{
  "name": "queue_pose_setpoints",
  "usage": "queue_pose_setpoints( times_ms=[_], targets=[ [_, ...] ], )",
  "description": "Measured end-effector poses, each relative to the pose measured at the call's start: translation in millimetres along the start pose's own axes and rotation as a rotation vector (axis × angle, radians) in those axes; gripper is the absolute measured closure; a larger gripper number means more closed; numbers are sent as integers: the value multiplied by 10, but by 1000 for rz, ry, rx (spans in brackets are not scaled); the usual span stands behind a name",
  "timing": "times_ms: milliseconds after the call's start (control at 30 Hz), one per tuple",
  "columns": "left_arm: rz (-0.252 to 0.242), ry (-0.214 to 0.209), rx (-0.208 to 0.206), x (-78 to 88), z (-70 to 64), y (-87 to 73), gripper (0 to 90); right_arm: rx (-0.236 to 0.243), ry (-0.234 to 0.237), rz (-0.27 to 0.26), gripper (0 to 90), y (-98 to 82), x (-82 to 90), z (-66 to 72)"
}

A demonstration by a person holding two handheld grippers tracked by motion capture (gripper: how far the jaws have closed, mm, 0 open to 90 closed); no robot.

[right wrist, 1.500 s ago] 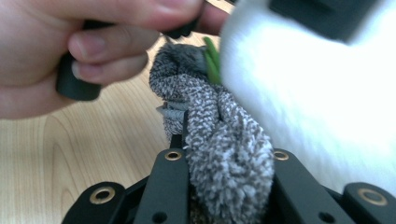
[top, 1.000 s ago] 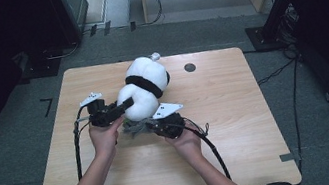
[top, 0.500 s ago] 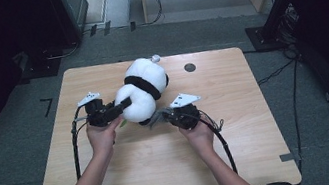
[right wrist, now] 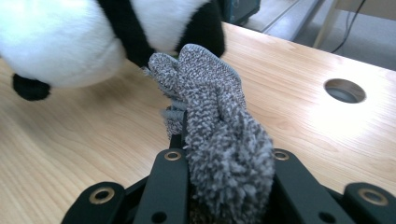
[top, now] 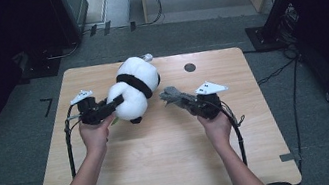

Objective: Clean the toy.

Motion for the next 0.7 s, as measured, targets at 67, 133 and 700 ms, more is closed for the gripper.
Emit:
queue_pose_setpoints(
  times_ms=[67,133,700],
  targets=[
    [2,10,-6,7,34,10,567,-13,-4,5,793,-14,5,-56],
    [0,20,-10,13,77,19,567,-18,-11,11,793,-27,5,-101],
    [-42,155,58,204,763,140,565,-35,-95,49,788,-61,13,-613]
  ],
)
Point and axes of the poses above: each handheld gripper's, and its own axes: x roughly backward along the jaws, y roughly out of its top, z roughly to its left, the point moved 3 cm from there along -x, roughly forward along the jaws, and after that the axes turned 4 degrees about -y, right-handed, at the moved point
